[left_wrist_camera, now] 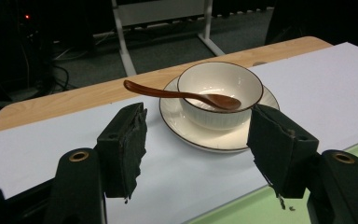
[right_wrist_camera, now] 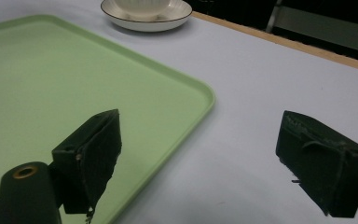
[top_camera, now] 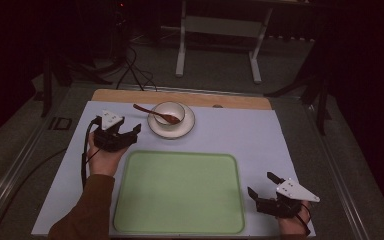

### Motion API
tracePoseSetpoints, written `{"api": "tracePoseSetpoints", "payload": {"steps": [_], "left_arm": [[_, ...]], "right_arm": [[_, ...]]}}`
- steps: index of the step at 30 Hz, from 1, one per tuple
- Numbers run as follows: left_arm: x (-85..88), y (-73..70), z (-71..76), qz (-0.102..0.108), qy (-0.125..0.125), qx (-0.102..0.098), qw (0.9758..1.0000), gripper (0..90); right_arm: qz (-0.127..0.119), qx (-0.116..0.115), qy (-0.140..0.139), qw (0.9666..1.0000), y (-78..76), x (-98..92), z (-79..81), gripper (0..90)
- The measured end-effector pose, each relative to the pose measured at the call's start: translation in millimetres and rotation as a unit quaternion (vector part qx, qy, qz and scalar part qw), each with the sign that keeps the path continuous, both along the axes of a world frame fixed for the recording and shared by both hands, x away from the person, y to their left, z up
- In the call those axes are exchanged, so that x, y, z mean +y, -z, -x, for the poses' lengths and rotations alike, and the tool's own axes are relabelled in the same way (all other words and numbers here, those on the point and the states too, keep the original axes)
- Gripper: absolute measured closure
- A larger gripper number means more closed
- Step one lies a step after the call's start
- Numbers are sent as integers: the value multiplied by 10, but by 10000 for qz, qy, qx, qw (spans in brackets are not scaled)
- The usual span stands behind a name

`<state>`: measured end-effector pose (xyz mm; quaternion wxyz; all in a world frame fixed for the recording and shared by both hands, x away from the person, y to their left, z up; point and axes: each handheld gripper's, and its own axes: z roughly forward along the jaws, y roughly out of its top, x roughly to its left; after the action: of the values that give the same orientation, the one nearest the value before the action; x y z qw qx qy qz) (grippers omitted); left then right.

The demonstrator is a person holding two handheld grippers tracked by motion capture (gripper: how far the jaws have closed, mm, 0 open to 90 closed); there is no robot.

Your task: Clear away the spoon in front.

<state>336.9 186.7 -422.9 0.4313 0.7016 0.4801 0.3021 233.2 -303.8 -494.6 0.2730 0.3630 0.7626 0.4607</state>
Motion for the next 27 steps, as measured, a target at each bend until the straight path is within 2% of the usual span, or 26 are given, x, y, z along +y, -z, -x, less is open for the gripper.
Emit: {"api": "tracePoseSetpoints", "payload": {"steps": [4,9,14,27], "left_arm": [[-50,32,-80,6,105,42,9999,373],[-99,71,-188,17,113,83,9999,373],[-134,132,-292,185,113,86,9997,370],[-242,214,-549,54,126,165,9998,367]], "right_arm": [[-12,3,-1,10000,-1,-2,-1,138],[-23,7,12,10000,-3,-8,1,138],[-16,51,5,10000,2,0,-5,138],[-11,61,10,10000,0,-1,-8,138]]}}
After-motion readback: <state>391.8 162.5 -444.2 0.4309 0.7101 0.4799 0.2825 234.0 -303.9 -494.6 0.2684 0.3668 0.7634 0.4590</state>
